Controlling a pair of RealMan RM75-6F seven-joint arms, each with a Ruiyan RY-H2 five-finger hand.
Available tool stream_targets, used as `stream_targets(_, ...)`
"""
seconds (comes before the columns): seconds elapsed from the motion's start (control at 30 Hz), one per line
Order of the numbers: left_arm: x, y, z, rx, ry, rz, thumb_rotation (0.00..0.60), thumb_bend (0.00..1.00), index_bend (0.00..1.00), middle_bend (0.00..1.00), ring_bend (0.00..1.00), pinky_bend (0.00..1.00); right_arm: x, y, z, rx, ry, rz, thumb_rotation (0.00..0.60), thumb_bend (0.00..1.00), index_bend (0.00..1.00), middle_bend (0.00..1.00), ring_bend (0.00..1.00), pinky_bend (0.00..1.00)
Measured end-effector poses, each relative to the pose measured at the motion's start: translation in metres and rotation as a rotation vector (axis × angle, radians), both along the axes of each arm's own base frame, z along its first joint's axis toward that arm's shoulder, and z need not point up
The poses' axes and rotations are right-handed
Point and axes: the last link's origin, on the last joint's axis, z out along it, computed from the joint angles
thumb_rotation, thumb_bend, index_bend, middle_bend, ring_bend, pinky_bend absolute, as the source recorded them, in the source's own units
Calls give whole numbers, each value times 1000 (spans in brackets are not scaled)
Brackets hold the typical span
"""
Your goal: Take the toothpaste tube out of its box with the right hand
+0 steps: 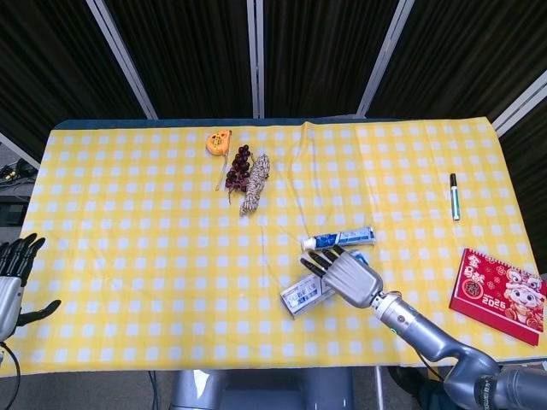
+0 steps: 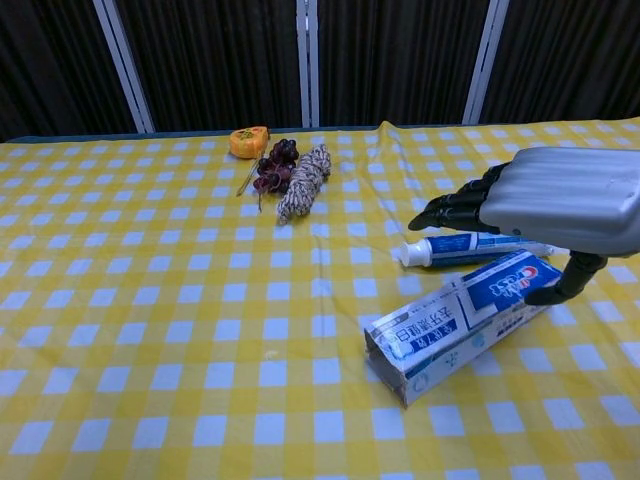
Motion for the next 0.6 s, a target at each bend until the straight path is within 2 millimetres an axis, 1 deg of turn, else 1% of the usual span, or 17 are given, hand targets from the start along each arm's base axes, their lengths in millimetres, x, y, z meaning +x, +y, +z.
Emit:
stream_targets(0.13,-1,0,0,-2,-2,1,600,0,0,0,0,0,1,5,10,26,-53,-38,600,0,0,0,18,108)
stream_targets(0.23,0,0,2,3,-6,-1,600,0,0,0,0,0,0,9,23,-6,-76,-20,600,0,0,0,18,77)
stream_targets(0.33,0,-1,4,11,-12,-5,600,0,0,0,0,0,-5,12,41,-60,-117,-6,600,0,0,0,17,54)
stream_targets(0.43,1,-3,5,13,-17,-11,600,0,0,0,0,0,-16,16,63,-127,-178,-2,600,0,0,0,11,36)
stream_targets(0.53,2,-4,6,16,-18,-15,600,0,0,0,0,0,-35,22,86,-206,-234,-10,600,0,0,0,2,9)
stream_targets(0.6,3,-5,6,18,-19,-19,600,0,0,0,0,0,-54,28,101,-262,-266,-29,600,0,0,0,0,0)
